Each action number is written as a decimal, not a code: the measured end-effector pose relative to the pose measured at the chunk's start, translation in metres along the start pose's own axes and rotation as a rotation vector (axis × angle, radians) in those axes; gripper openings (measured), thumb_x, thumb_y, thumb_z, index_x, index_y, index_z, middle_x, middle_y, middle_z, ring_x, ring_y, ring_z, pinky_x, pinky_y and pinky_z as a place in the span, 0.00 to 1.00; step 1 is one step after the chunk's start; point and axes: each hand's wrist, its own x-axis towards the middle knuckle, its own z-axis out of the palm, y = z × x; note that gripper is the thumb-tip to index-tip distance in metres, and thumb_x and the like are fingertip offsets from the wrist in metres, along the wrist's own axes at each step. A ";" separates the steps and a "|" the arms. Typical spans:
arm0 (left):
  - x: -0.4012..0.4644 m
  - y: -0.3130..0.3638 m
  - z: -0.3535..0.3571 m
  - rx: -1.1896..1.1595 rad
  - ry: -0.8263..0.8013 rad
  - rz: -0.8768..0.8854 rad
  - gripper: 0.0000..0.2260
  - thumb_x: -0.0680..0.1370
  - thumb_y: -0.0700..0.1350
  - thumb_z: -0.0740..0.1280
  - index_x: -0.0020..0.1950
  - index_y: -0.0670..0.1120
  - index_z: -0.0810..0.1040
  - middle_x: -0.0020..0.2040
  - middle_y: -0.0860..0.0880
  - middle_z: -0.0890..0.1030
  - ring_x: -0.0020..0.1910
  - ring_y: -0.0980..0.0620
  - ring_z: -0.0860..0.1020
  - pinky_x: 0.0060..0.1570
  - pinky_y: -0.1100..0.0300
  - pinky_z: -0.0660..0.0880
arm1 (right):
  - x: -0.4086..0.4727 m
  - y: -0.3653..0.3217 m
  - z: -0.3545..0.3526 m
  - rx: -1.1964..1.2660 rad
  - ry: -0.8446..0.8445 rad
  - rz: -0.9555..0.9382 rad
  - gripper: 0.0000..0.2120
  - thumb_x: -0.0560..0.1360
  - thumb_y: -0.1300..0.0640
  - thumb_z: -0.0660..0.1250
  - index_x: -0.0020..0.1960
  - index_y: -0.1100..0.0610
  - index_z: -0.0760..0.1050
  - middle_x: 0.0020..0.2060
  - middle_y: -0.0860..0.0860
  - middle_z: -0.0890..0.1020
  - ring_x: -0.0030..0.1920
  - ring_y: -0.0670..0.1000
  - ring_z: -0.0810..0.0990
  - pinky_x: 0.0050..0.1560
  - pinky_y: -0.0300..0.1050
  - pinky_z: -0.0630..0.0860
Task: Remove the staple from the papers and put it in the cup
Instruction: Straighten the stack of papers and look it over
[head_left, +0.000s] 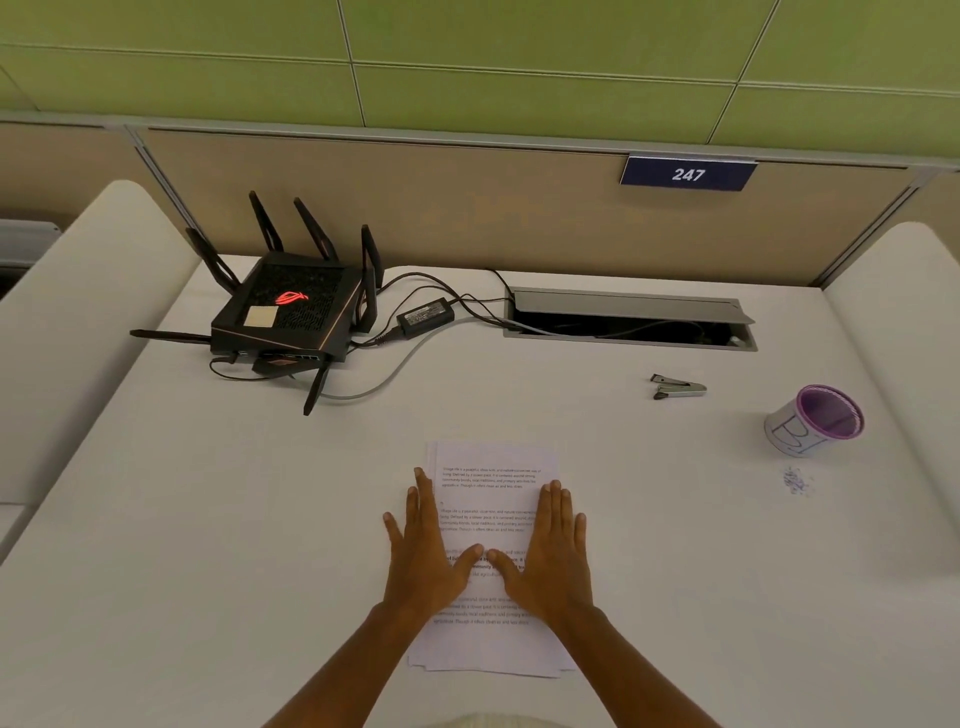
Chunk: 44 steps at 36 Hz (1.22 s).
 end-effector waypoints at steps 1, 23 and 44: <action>0.000 0.001 0.001 -0.018 0.009 -0.003 0.57 0.74 0.69 0.68 0.80 0.57 0.23 0.88 0.51 0.44 0.87 0.45 0.48 0.82 0.39 0.34 | 0.000 0.000 0.000 -0.002 0.000 0.001 0.59 0.72 0.21 0.56 0.83 0.58 0.35 0.84 0.55 0.39 0.84 0.56 0.38 0.81 0.56 0.36; -0.013 0.031 -0.014 -0.317 0.166 -0.217 0.55 0.78 0.50 0.76 0.83 0.59 0.31 0.75 0.46 0.76 0.71 0.44 0.78 0.70 0.41 0.78 | -0.001 0.002 -0.001 0.014 -0.006 0.001 0.60 0.71 0.21 0.56 0.83 0.57 0.33 0.84 0.53 0.38 0.84 0.55 0.38 0.81 0.54 0.36; -0.023 0.036 -0.018 -0.676 0.180 -0.528 0.23 0.79 0.38 0.75 0.72 0.46 0.72 0.66 0.42 0.82 0.52 0.44 0.85 0.45 0.53 0.85 | -0.002 0.003 -0.003 0.037 -0.008 -0.005 0.60 0.71 0.22 0.58 0.84 0.57 0.35 0.84 0.53 0.39 0.84 0.54 0.38 0.80 0.52 0.35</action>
